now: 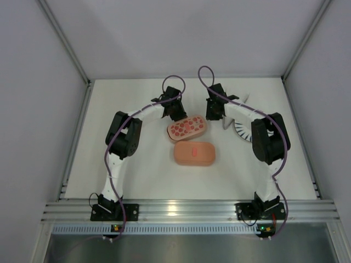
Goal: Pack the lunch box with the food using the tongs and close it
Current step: Close the box lid on the packing box.
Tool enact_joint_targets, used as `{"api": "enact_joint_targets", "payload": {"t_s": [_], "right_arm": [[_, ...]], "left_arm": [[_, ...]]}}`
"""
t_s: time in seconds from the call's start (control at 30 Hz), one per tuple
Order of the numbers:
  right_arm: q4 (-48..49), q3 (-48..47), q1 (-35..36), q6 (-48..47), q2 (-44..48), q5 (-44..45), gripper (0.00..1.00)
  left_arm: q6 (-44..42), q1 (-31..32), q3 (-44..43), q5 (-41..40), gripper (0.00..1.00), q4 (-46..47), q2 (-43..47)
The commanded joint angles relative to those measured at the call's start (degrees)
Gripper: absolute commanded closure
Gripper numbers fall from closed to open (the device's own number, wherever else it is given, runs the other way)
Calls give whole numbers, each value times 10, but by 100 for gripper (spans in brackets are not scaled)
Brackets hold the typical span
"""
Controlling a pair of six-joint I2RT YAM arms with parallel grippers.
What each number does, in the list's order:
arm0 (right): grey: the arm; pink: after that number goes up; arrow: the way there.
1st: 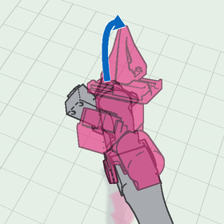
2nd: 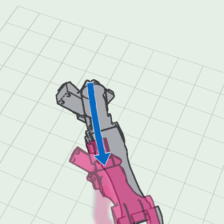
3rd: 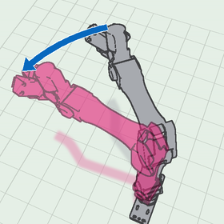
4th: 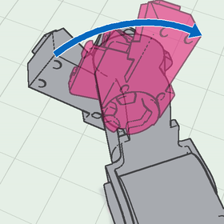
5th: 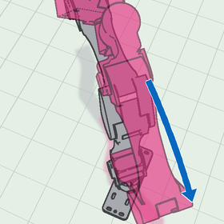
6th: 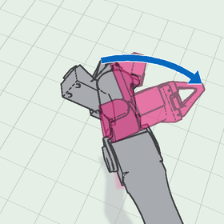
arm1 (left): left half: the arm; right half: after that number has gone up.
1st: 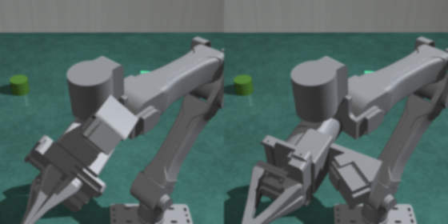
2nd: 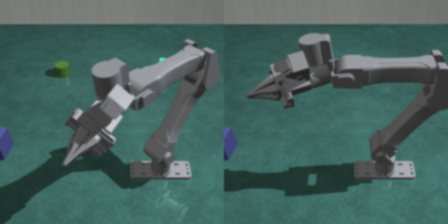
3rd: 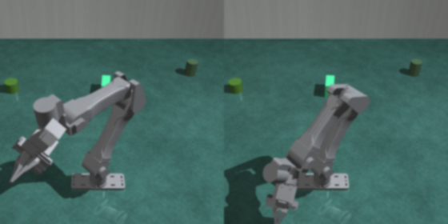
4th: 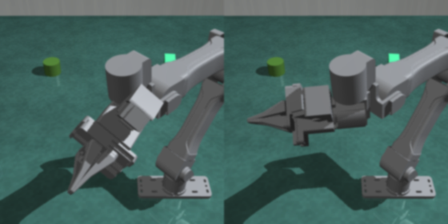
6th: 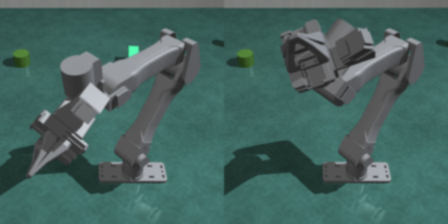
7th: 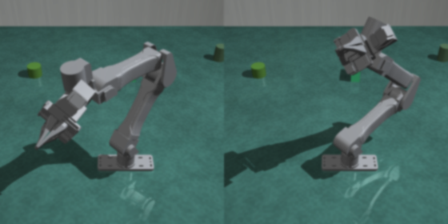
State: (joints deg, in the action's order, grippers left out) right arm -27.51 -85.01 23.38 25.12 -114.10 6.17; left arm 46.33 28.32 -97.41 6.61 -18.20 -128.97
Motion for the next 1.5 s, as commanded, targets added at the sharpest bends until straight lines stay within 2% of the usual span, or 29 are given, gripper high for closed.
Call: {"api": "enact_joint_targets", "payload": {"t_s": [0.0,0.37,0.77,0.9,1.13,1.3,1.43,1.47], "right_arm": [[25,-27,4,-4,1,-14,82],[15,-34,28,-17,-1,-44,82],[5,-29,46,-24,-8,-21,82],[2,-30,45,-24,-9,-10,82],[-3,-34,44,-27,-16,-8,82],[0,-30,43,-30,-16,-8,82],[4,-30,39,-28,-13,-9,82],[3,-31,39,-26,-13,-10,82]], "left_arm": [[-4,3,-24,0,70,4,-1],[-2,3,-27,4,70,6,-2],[-1,3,-27,-6,70,4,2],[2,2,-24,-67,70,-3,31],[25,-31,26,-229,67,-25,135],[48,-37,117,-333,66,-75,230],[63,-38,222,-339,70,-76,308],[66,-37,245,-334,74,-69,318]]}}
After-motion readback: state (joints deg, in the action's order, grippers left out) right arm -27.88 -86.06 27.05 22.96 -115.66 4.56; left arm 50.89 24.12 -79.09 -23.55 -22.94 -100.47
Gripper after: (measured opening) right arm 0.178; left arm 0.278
